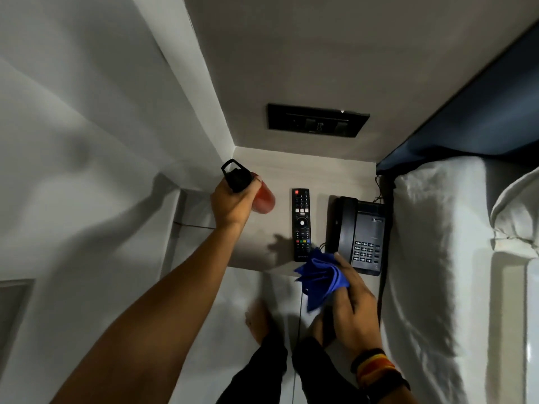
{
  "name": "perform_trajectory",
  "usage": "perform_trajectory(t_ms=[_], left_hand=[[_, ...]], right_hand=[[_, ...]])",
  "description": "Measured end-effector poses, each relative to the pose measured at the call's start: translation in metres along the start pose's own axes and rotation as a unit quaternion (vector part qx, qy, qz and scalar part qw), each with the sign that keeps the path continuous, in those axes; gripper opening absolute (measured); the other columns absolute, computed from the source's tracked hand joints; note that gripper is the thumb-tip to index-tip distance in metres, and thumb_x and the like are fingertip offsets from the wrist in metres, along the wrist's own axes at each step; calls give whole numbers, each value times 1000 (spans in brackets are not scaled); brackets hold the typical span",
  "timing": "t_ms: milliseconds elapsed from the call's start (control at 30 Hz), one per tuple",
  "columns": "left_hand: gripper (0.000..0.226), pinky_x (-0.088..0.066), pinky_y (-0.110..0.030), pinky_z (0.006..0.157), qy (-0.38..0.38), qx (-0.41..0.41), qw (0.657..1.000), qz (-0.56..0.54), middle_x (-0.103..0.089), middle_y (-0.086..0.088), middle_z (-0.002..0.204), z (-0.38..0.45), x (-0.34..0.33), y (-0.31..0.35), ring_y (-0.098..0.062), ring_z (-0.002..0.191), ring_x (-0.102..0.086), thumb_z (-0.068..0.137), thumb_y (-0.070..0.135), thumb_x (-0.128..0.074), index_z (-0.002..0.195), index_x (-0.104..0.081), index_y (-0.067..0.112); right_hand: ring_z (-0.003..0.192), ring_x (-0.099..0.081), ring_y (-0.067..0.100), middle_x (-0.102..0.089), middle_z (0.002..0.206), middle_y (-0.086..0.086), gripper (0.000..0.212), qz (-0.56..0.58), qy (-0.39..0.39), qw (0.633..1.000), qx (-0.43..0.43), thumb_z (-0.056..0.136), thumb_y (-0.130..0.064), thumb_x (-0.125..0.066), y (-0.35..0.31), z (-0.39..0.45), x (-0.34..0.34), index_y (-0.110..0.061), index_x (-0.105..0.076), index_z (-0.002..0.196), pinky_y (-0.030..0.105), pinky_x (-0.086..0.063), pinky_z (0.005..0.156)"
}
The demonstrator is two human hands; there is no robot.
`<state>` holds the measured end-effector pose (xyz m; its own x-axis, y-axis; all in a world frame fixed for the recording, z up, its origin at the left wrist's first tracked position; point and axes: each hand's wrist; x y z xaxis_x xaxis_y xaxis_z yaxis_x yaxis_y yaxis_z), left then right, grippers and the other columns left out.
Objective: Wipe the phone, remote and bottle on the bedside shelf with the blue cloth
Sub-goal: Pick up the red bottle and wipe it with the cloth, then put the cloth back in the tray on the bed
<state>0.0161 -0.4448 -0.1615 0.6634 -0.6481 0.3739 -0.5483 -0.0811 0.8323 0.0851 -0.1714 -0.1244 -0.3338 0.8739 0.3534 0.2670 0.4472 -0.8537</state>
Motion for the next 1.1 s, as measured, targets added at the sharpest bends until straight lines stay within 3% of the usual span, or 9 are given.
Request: perform_trajectory(t_ms=[100, 233, 367, 500, 600, 700, 767, 967, 1100], left_hand=[[28, -52, -22, 87, -8, -37, 998, 45, -75, 7, 95, 1, -9, -19, -12, 94, -73, 78, 34, -88, 101, -74, 28], [25, -43, 2, 62, -27, -79, 994, 73, -69, 22, 79, 5, -12, -29, 21, 71, -65, 76, 33, -88, 90, -68, 35], [48, -49, -18, 82, -82, -54, 990, 106, -69, 9, 107, 12, -6, -22, -7, 95, -64, 79, 39, -93, 118, -67, 27], [95, -51, -3, 80, -109, 1, 991, 77, -65, 0, 126, -6, 14, -13, -19, 119, -62, 79, 32, -95, 155, -41, 15], [70, -51, -24, 96, -75, 34, 996, 40, -63, -4, 142, -59, 29, -13, -30, 137, -61, 90, 46, -83, 148, -45, 31], [74, -46, -44, 117, -108, 61, 992, 14, -48, -1, 164, -129, 45, -10, -25, 146, -51, 98, 67, -60, 161, -37, 35], [76, -39, -39, 117, -101, 83, 991, 2, -42, 2, 169, -164, 52, -6, -18, 148, -47, 99, 72, -49, 164, -34, 36], [49, -38, -35, 104, -162, 134, 977, -15, -59, -2, 153, -227, 32, 45, -16, 129, -56, 105, 68, -40, 132, -63, 35], [82, -51, -43, 102, -298, 197, 934, -15, -72, -5, 126, -237, -9, 96, -24, 114, -69, 99, 78, -33, 142, -64, 16]], right_hand=[[126, -54, -8, -65, 136, -9, 52, 32, 13, 999, -11, 89, -16, -43, -3, 1, -6, -23, -61, 137, 12, -40, 108], [115, -62, -3, -70, 123, -17, 46, 34, 26, 999, -15, 93, -25, -43, -12, 10, -11, -35, -61, 133, 20, -50, 100], [77, -64, -6, -70, 93, -30, 37, 16, 34, 999, 13, 101, -30, -42, -27, 21, -13, -50, -54, 130, 12, -54, 67], [90, -68, 31, -71, 94, 1, 16, 55, 39, 998, 3, 104, -28, -49, -46, 32, -9, -37, -61, 109, 49, -59, 79], [80, -67, 31, -70, 89, 16, 21, 78, 30, 996, -27, 103, -34, -51, -67, 39, -3, -18, -65, 97, 52, -60, 72], [61, -56, 20, -60, 62, 0, 35, 58, 29, 996, -63, 99, -43, -56, -90, 41, 7, -19, -59, 73, 36, -50, 55], [62, -58, 21, -61, 63, -1, 36, 40, 26, 995, -86, 98, -43, -59, -101, 39, 15, -19, -59, 71, 41, -55, 62], [91, -71, 27, -75, 93, 6, 22, -6, 7, 997, -72, 96, -36, -63, -128, 32, 71, -16, -71, 95, 39, -57, 85], [97, -72, 21, -73, 92, -6, 8, 21, 0, 1000, -13, 96, -22, -66, -135, 11, 128, -30, -66, 97, 16, -55, 73]])
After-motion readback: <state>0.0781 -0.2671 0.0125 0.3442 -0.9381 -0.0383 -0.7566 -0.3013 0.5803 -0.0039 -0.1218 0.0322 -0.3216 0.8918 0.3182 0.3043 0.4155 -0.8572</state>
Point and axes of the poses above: each hand's wrist, its own z-axis towards the middle knuckle, its own x-axis out of the back of the hand, y = z × x
